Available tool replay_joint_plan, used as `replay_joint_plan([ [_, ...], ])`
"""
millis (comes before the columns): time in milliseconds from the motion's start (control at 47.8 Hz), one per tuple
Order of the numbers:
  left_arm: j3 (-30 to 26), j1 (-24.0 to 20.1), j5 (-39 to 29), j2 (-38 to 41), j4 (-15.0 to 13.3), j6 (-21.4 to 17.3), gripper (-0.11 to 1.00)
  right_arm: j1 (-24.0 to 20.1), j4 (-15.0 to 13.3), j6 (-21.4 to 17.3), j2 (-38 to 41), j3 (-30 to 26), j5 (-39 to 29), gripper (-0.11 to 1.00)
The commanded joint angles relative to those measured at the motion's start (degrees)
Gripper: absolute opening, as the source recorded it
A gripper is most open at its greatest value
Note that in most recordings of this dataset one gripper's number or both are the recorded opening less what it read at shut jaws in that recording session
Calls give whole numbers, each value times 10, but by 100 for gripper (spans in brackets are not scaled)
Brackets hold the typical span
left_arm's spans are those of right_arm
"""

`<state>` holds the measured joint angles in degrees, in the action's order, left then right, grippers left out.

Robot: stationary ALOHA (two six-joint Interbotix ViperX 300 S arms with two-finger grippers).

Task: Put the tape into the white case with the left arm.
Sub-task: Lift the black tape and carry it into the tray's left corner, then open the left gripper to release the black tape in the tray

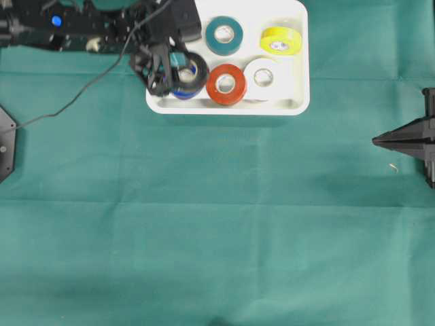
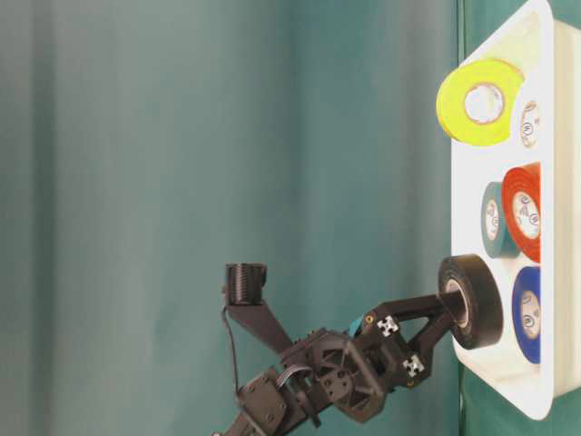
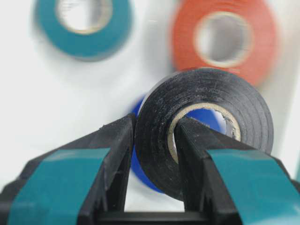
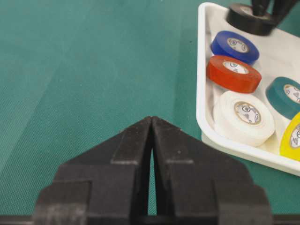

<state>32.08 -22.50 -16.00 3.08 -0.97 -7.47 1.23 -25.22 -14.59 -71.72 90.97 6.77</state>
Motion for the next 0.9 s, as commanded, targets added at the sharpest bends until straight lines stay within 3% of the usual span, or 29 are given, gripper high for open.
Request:
replay_joint_plan([
  [0, -21, -25, 4, 3, -1, -9, 25, 0, -6, 0, 5, 9, 5, -9],
  [251, -47, -60, 5, 27, -1, -37, 25, 0, -6, 0, 5, 9, 5, -9],
  [711, -42, -58, 4, 33, -1, -40, 25, 0, -6, 0, 4, 9, 5, -9],
  [753, -40, -58, 5, 31, -1, -43, 32, 1, -7, 0, 5, 9, 5, -9],
  [878, -35, -58, 11, 25, -1, -59, 68, 0, -6, 0, 5, 9, 5, -9],
])
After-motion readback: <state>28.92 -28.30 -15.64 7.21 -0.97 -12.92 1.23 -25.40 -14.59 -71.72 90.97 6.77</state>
